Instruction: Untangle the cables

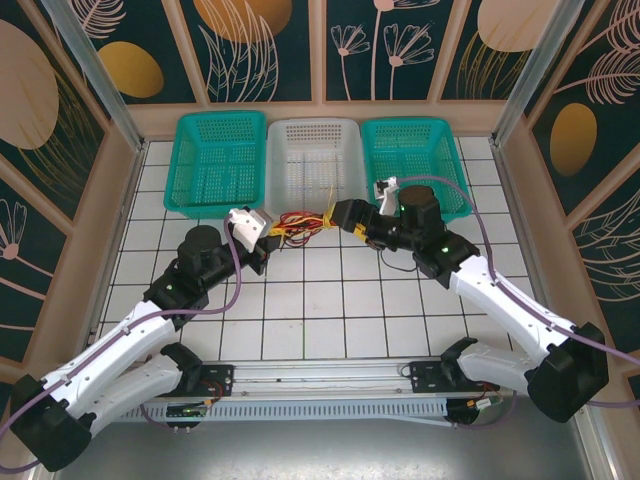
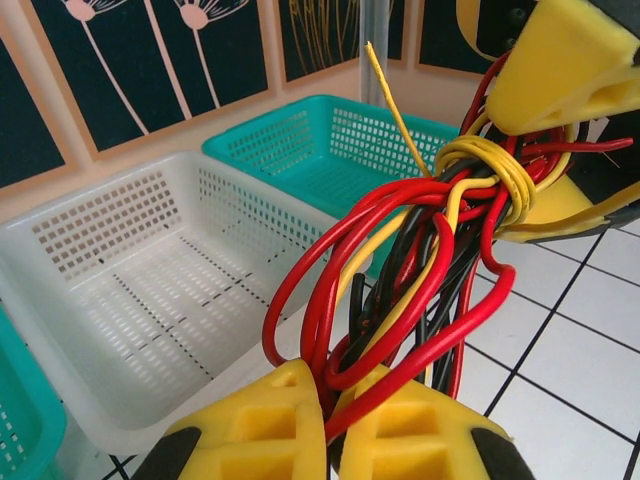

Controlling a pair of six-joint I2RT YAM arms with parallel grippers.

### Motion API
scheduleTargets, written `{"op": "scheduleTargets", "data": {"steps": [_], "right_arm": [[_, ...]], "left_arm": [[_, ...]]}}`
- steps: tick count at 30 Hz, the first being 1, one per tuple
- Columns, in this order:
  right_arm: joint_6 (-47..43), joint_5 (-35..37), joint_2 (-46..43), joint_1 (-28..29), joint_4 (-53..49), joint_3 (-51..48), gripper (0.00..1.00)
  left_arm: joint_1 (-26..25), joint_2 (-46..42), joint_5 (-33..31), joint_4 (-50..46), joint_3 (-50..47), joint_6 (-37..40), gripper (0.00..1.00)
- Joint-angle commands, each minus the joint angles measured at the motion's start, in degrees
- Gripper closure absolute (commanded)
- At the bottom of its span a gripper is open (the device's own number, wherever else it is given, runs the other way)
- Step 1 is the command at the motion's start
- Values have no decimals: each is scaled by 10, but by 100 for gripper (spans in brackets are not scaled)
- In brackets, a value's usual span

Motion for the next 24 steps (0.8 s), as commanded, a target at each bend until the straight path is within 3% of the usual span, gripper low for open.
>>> {"op": "scheduleTargets", "data": {"steps": [1,11,15,16,17,18,19,22,24], "right_arm": [[18,-16,8,5,56,0,10],[21,-32,1,4,88,-5,65],[16,-29,-21,3,100,-11,81],[15,-25,-29,3,104,-13,82],[13,-19,-37,3,110,-16,83],[11,-7,-48,3,117,-21,84],[10,9,-59,3,123,-25,84],[6,69,-90,3,142,-34,85],[6,105,-109,3,163,-46,85]], "left_arm": [[-4,-8,19,60,11,-9,100],[-5,9,-2,116,-1,-60,100],[-4,18,-41,149,-7,-105,100],[-4,21,-55,155,-7,-127,92],[-4,25,-68,157,-6,-148,75],[-4,30,-71,158,-4,-177,49],[-4,33,-63,158,1,-209,34],[-4,31,-40,185,0,-318,8],[-3,21,-38,214,-9,-406,1]]}}
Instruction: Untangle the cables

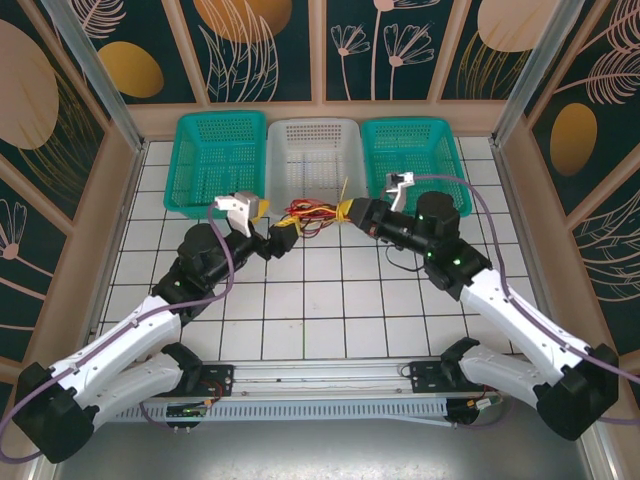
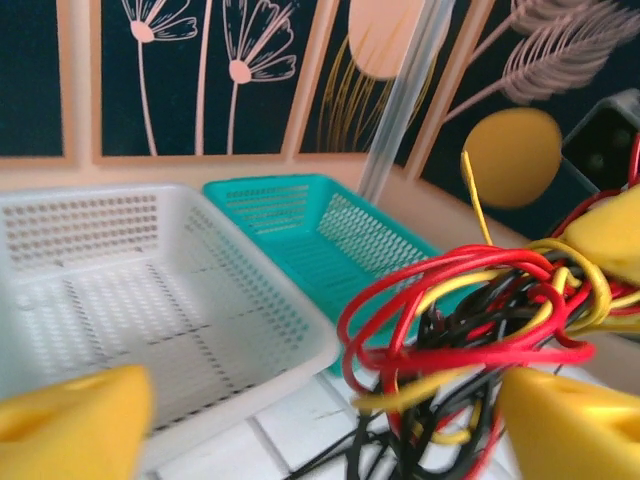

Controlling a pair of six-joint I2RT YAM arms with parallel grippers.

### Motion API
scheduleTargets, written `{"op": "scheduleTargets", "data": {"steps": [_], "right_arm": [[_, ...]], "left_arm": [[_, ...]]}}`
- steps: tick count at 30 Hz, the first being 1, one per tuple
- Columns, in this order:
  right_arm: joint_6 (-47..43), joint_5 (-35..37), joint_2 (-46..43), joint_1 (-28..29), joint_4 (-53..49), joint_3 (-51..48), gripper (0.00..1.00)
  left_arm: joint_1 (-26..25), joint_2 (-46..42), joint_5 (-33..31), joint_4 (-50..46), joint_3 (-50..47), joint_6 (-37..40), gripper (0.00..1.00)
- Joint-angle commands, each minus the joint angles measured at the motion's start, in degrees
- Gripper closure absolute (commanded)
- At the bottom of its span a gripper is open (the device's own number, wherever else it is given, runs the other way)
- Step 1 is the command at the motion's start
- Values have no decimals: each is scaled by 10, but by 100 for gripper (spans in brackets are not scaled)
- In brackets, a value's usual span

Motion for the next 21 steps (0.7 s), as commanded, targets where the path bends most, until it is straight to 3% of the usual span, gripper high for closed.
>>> {"op": "scheduleTargets", "data": {"steps": [1,3,8,12,17,21], "right_arm": [[-15,83,-38,2,73,-18,85],[-9,107,-49,3,97,-34,85],[25,104,-44,2,184,-72,85],[38,87,-31,10,247,-91,86],[10,96,-19,41,256,-89,86],[-15,114,3,69,247,-76,86]], "left_arm": [[2,-17,-11,77,-3,-197,1],[2,-27,-43,74,-9,-325,1],[1,9,7,206,-46,-532,1],[1,56,38,250,-36,-580,1],[-2,100,63,240,-8,-588,2],[-14,129,72,299,-22,-633,1]]}}
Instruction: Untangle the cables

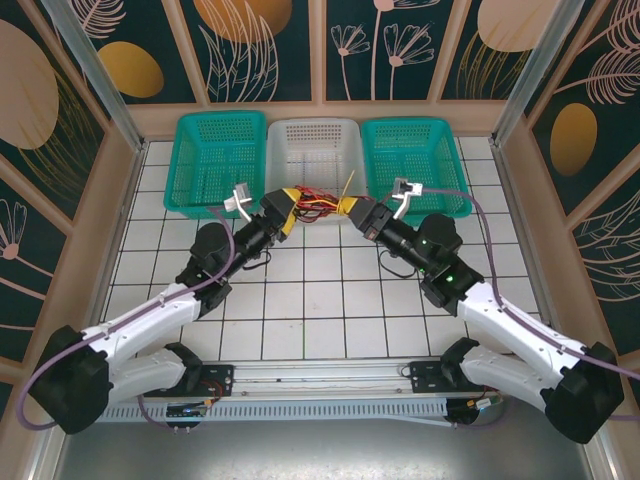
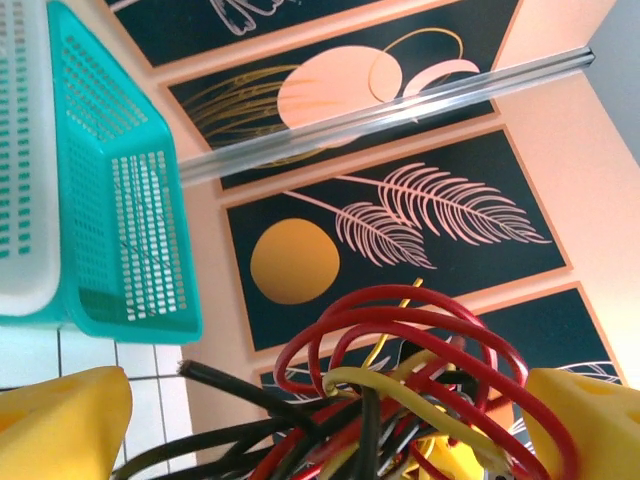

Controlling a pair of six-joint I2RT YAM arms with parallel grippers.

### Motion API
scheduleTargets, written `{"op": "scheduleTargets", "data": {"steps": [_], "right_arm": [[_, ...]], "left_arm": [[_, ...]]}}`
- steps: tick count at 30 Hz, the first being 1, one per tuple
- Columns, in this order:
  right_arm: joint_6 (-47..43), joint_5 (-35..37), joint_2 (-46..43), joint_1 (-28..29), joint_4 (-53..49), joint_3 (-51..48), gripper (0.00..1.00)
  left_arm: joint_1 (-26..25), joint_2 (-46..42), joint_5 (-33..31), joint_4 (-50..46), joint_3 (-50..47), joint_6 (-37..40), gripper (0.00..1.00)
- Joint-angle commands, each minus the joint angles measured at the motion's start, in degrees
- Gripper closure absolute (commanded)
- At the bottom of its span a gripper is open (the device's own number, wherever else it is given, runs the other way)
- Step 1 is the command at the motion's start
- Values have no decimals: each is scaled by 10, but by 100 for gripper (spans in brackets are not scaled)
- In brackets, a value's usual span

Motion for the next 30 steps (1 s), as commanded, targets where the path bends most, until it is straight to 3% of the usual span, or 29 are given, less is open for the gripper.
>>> {"op": "scheduleTargets", "data": {"steps": [1,6,9,21,24,30], "right_arm": [[-27,18,17,23,53,16,86],[-42,2,48,46,84,21,86],[-57,5,61,60,70,31,87],[-69,38,32,69,13,15,86],[-88,63,11,69,-58,35,72],[-159,155,-46,50,-281,123,23]], "left_arm": [[-11,12,19,71,4,-65,1],[-12,13,6,82,-7,-72,1],[-12,18,12,86,-4,-69,11],[-12,16,3,59,1,-45,98],[-12,7,-11,24,10,-14,100],[-9,-18,-23,-48,42,122,100]]}}
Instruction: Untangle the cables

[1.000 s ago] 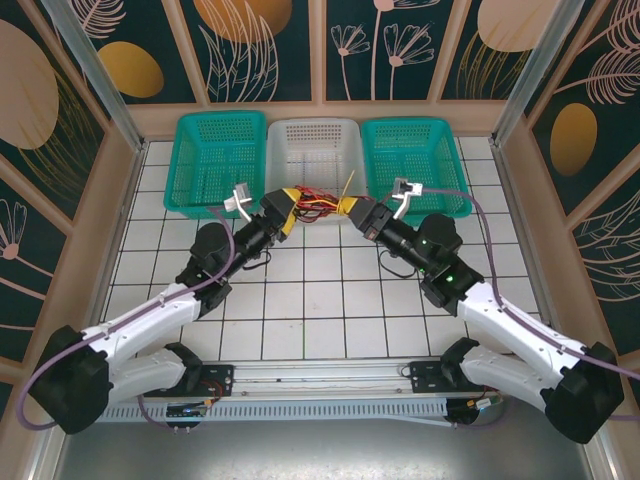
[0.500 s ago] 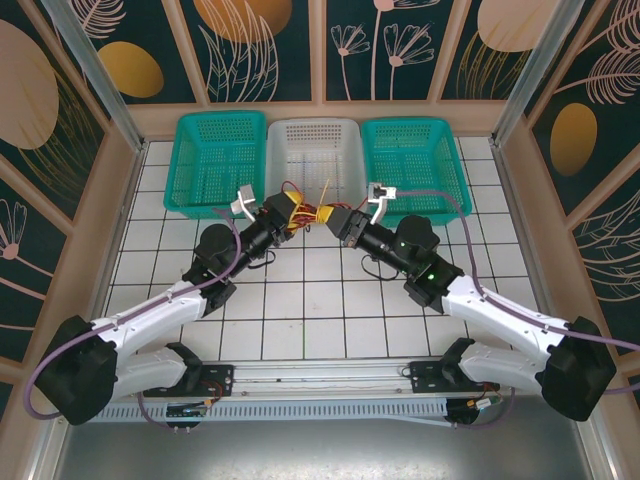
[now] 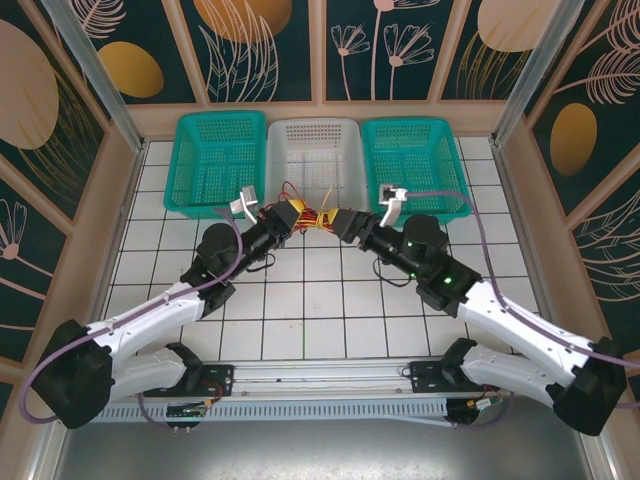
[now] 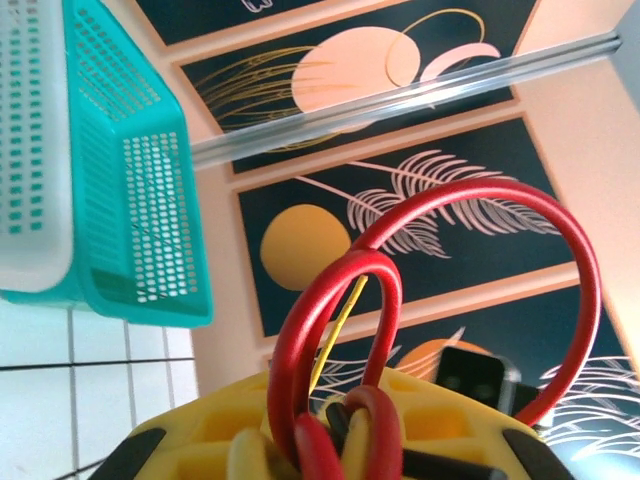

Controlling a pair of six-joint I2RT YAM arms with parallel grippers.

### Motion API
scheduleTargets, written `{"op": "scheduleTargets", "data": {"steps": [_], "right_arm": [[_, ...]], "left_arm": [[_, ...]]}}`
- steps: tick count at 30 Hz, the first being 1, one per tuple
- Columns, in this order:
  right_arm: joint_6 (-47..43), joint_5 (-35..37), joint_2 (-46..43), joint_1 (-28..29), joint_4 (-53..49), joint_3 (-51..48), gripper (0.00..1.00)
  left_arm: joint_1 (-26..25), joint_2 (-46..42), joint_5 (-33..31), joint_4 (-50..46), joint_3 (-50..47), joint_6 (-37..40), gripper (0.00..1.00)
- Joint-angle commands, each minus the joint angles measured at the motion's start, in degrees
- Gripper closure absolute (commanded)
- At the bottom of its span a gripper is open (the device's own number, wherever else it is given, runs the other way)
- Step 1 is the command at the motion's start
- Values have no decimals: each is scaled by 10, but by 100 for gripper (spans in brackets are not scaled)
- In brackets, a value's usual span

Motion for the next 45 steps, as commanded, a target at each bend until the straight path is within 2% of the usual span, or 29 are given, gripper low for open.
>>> {"op": "scheduleTargets", "data": {"steps": [1,3,5,7,13,18,25,29,33,37,38,42,45], "right_arm": [[-60,60,-37,-21,-148,77,19],[-74,37,-36,-44,-203,109,12],[-74,-16,-24,-77,-248,140,7],[-73,-63,-9,-99,-274,161,7],[-106,-160,-14,-109,-208,143,24],[-97,-160,-19,-109,-168,123,31],[-95,-143,-51,-108,-132,79,50],[-100,-195,-37,-111,-133,85,58],[-103,-227,-22,-112,-132,89,74],[-104,-227,-27,-115,-132,88,97],[-105,-224,-30,-116,-133,88,100],[-113,-229,-38,-132,-141,99,100],[-126,-257,-35,-143,-134,106,100]], "left_arm": [[4,-27,-9,-28,40,115,100],[6,-28,20,-21,50,160,100],[5,-21,58,-16,64,201,100],[7,-11,97,-8,74,228,100],[6,12,187,32,94,253,100],[6,23,232,39,103,265,100],[6,30,271,75,103,255,100],[6,33,283,70,107,258,100],[6,36,291,70,108,260,100],[8,40,290,68,107,262,100],[7,42,293,71,107,259,100],[7,55,329,101,111,237,100],[7,67,380,214,121,153,100]]}}
